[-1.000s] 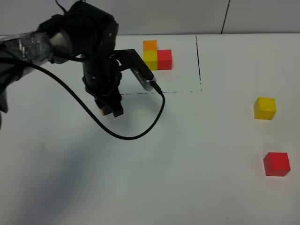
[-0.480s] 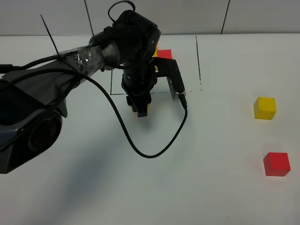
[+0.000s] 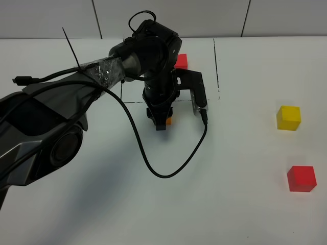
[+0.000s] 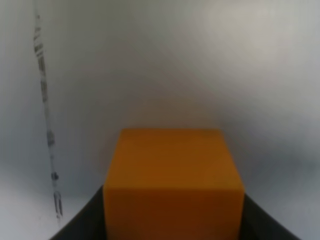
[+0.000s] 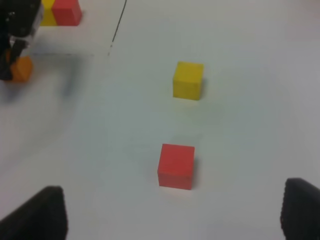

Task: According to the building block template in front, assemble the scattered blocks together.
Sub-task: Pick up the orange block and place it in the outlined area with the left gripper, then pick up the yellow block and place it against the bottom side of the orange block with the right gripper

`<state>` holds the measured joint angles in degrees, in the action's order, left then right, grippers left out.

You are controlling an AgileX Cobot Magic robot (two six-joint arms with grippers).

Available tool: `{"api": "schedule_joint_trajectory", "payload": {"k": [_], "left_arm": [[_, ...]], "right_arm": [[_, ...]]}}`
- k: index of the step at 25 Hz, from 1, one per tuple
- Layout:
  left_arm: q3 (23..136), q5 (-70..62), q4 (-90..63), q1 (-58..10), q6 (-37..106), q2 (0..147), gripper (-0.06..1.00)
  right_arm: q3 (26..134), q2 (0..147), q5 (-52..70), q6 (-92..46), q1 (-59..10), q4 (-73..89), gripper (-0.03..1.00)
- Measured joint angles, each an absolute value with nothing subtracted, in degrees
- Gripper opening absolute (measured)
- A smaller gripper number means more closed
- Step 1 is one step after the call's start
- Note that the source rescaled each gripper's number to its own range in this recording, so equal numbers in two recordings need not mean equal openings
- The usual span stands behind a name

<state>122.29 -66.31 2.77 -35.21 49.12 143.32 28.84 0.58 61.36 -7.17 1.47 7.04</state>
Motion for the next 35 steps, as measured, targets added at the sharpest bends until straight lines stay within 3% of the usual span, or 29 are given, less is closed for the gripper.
{"api": "schedule_joint_trajectory", "payload": {"k": [26, 28, 35], "left_arm": [[122.62, -65.25, 2.71, -35.28, 53.74, 143.55, 0.02], [122.62, -65.25, 2.71, -35.28, 53.75, 143.66, 0.09], [122.62, -65.25, 0.70, -35.28, 52.69, 143.59, 0.73]], "right_arm": [[28.84, 0.58, 61.36, -6.09, 1.47, 6.04, 0.73], [28.84, 0.58, 61.36, -6.03, 1.47, 6.04, 0.73], [28.84, 0.58, 61.36, -5.96, 1.47, 6.00, 0.73]]}}
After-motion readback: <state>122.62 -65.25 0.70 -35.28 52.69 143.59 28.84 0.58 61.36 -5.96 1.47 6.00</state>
